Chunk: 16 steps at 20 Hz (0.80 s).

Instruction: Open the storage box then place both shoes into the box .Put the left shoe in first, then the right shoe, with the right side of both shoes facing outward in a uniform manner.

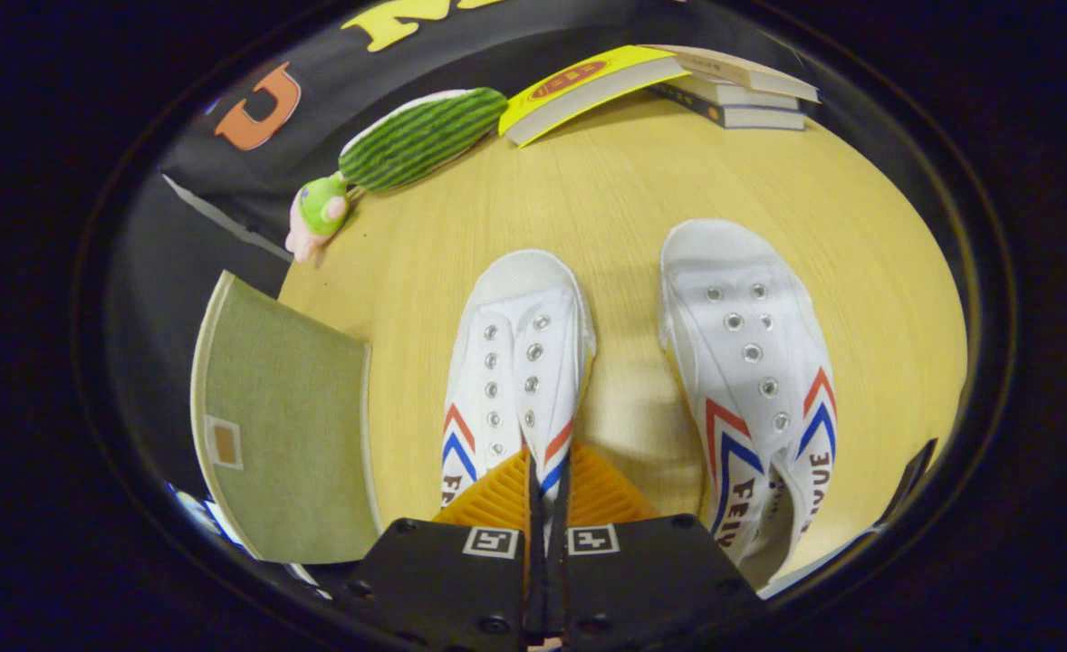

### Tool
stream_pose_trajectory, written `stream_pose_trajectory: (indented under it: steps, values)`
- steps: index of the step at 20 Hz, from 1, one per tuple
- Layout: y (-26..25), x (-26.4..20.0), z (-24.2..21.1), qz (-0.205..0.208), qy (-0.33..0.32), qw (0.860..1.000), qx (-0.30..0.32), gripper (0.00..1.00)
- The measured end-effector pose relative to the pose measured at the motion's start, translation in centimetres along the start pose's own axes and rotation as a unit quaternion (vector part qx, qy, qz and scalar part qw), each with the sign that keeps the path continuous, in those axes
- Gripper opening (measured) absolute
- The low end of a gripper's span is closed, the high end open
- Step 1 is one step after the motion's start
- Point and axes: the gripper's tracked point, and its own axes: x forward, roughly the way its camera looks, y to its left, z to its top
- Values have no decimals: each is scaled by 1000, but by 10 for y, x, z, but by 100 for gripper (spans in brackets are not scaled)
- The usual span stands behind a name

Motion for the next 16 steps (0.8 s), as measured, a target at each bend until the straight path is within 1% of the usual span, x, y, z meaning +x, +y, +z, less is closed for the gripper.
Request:
stream_pose_trajectory:
  steps: [2,5,8,11,16]
  values:
    - [9,-4,0,26,2,999,38,6]
    - [17,-14,-2,35,0,998,57,6]
    - [31,-34,-3,46,-11,997,54,6]
    - [57,-67,0,66,-24,996,47,6]
    - [127,-128,6,96,-49,994,11,6]
